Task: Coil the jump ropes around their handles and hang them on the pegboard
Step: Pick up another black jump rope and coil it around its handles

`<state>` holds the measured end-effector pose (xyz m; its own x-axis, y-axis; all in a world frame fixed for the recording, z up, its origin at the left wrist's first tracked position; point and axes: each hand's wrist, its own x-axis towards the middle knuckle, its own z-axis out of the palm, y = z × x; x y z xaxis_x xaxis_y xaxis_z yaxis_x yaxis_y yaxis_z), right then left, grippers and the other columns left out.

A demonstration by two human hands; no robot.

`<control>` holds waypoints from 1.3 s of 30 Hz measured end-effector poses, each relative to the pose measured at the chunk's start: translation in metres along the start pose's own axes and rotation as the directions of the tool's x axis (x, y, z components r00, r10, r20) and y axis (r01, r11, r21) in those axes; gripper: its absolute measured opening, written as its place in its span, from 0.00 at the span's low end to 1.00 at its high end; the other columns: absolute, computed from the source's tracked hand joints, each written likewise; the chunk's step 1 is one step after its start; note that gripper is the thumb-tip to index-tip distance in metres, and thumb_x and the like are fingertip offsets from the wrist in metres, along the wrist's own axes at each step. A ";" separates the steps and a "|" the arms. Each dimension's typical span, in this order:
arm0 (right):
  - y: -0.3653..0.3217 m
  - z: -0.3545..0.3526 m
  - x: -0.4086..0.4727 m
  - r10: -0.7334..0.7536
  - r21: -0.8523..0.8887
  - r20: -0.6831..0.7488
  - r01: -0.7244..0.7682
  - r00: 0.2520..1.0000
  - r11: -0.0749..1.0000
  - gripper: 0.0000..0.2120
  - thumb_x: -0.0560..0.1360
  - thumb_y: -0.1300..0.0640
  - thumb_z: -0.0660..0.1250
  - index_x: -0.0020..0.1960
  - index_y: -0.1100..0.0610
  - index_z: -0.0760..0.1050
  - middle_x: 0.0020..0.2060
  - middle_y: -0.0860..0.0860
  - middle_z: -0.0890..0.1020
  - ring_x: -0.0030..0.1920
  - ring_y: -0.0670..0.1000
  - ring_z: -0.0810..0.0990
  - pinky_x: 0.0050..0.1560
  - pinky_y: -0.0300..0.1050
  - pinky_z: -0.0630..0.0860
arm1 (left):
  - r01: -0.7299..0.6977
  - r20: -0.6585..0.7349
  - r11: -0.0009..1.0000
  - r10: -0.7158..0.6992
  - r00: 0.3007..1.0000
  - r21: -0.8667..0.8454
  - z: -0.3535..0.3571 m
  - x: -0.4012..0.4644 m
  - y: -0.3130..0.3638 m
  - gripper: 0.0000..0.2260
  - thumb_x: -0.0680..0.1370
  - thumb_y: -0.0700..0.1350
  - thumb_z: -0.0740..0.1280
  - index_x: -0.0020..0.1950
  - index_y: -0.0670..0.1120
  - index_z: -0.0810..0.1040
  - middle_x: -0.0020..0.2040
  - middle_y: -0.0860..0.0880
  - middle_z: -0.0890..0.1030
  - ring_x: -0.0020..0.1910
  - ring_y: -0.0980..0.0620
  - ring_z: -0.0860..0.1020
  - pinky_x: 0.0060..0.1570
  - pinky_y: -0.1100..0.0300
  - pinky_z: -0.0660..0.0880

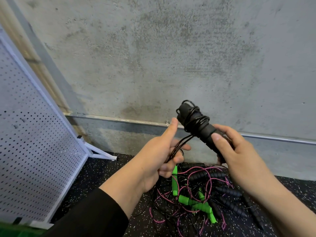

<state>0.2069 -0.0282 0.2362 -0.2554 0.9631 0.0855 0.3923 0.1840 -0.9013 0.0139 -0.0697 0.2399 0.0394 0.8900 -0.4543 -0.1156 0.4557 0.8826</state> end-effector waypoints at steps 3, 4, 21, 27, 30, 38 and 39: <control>0.005 0.001 -0.001 0.017 -0.122 0.043 -0.012 0.999 0.992 0.15 0.77 0.46 0.68 0.62 0.37 0.72 0.43 0.41 0.79 0.34 0.35 0.75 0.37 0.35 0.67 | 0.002 0.005 1.000 -0.002 1.000 -0.012 0.002 0.001 0.000 0.41 0.73 0.77 0.55 0.59 0.43 0.82 0.30 0.52 0.69 0.24 0.56 0.56 0.27 0.61 0.52; 0.006 0.002 -0.002 0.003 -0.152 0.052 0.005 0.999 0.988 0.18 0.76 0.47 0.71 0.63 0.37 0.72 0.47 0.40 0.80 0.39 0.33 0.76 0.41 0.33 0.69 | -0.002 0.006 1.000 0.002 1.000 -0.017 0.003 0.001 -0.001 0.40 0.72 0.77 0.55 0.59 0.43 0.83 0.30 0.52 0.69 0.23 0.56 0.56 0.26 0.61 0.52; -0.007 0.007 -0.008 0.057 0.116 0.016 -0.058 0.998 0.992 0.16 0.73 0.37 0.65 0.53 0.46 0.80 0.45 0.43 0.84 0.42 0.39 0.80 0.40 0.27 0.73 | -0.080 -0.010 0.987 0.080 0.997 -0.136 0.003 0.003 -0.003 0.19 0.77 0.65 0.62 0.44 0.49 0.73 0.32 0.51 0.68 0.24 0.55 0.54 0.28 0.59 0.50; -0.005 -0.002 -0.008 0.305 0.466 0.617 -0.649 0.726 0.601 0.29 0.77 0.38 0.57 0.57 0.60 0.84 0.49 0.68 0.83 0.34 0.61 0.81 0.33 0.48 0.82 | -0.110 0.007 0.979 0.113 0.994 -0.172 0.004 0.000 0.000 0.16 0.79 0.61 0.62 0.44 0.49 0.69 0.32 0.51 0.67 0.25 0.56 0.54 0.27 0.60 0.51; 0.001 -0.002 -0.006 0.232 0.536 0.602 -0.603 0.764 0.591 0.27 0.78 0.40 0.60 0.58 0.62 0.82 0.43 0.66 0.79 0.31 0.56 0.75 0.30 0.45 0.76 | -0.099 0.030 0.980 0.105 0.994 -0.175 0.002 -0.001 0.001 0.18 0.79 0.63 0.60 0.49 0.48 0.70 0.32 0.51 0.68 0.25 0.55 0.54 0.27 0.61 0.51; -0.006 0.010 -0.008 0.162 0.302 0.099 -0.185 0.982 0.935 0.11 0.80 0.46 0.63 0.58 0.42 0.82 0.45 0.55 0.84 0.33 0.51 0.77 0.37 0.42 0.77 | -0.051 0.069 0.989 0.061 0.996 -0.137 -0.001 0.003 -0.001 0.34 0.72 0.76 0.61 0.63 0.52 0.81 0.36 0.52 0.70 0.28 0.55 0.53 0.25 0.63 0.54; -0.007 0.008 -0.008 0.126 0.191 0.044 -0.132 0.991 0.973 0.10 0.80 0.45 0.62 0.57 0.39 0.81 0.45 0.55 0.84 0.32 0.53 0.78 0.34 0.38 0.76 | -0.045 0.072 0.990 0.055 0.996 -0.132 -0.001 0.003 -0.001 0.34 0.71 0.76 0.60 0.62 0.52 0.82 0.36 0.52 0.71 0.28 0.55 0.53 0.24 0.63 0.55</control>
<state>0.1989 -0.0384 0.2379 -0.2428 0.9689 -0.0474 0.2469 0.0144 -0.9689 0.0135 -0.0676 0.2377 0.1043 0.9125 -0.3955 -0.2471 0.4090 0.8784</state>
